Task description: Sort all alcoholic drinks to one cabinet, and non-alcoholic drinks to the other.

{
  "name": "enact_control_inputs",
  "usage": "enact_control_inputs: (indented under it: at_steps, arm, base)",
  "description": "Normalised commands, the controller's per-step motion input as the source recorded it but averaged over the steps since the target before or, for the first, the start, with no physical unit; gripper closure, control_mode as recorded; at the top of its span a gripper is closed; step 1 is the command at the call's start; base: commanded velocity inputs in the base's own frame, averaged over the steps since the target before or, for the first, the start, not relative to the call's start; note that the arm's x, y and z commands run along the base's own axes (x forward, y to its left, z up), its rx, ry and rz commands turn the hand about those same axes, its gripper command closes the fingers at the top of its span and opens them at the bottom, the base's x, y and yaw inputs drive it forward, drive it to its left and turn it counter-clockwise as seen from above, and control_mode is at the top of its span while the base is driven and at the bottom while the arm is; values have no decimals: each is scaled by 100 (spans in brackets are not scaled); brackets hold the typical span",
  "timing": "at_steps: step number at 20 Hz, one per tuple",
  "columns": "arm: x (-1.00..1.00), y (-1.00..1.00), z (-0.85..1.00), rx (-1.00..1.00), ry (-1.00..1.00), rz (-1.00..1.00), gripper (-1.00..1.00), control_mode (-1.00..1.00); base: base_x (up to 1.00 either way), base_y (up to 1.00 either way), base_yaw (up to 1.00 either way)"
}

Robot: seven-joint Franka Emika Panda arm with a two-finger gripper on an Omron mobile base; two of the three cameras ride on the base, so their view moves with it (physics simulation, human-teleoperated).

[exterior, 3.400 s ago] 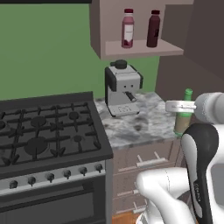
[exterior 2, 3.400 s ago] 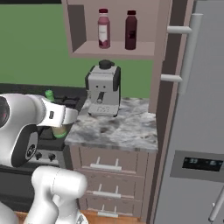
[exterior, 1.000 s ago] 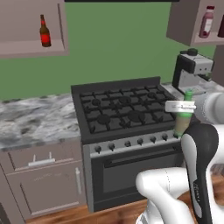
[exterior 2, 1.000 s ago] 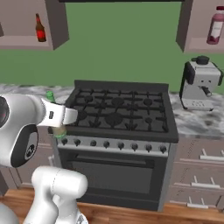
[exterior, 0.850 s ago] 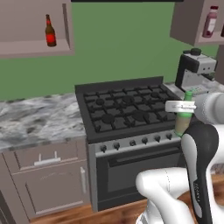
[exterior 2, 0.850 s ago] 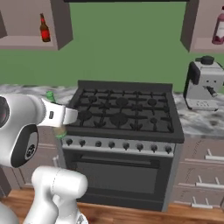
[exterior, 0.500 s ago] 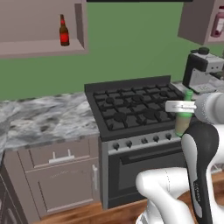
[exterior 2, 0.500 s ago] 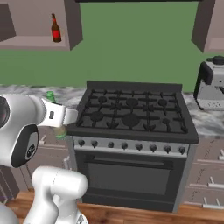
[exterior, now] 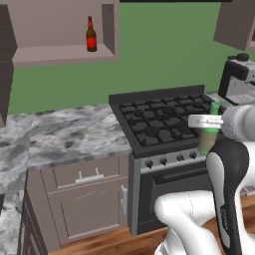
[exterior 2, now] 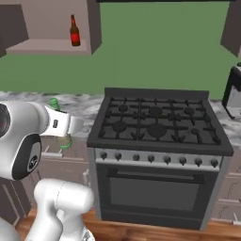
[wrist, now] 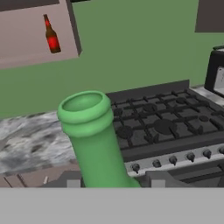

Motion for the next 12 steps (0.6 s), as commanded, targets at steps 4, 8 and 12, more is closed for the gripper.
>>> enact_control_inputs:
  at_steps: [4, 8, 12]
  arm:
    - [0, 0, 0, 0, 0, 0, 100, 100]
    - [0, 0, 0, 0, 0, 0, 100, 100]
    - [0, 0, 0, 0, 0, 0, 100, 100]
  base:
    - [25, 53, -2]
    - [28, 54, -2]
    - [31, 50, -2]
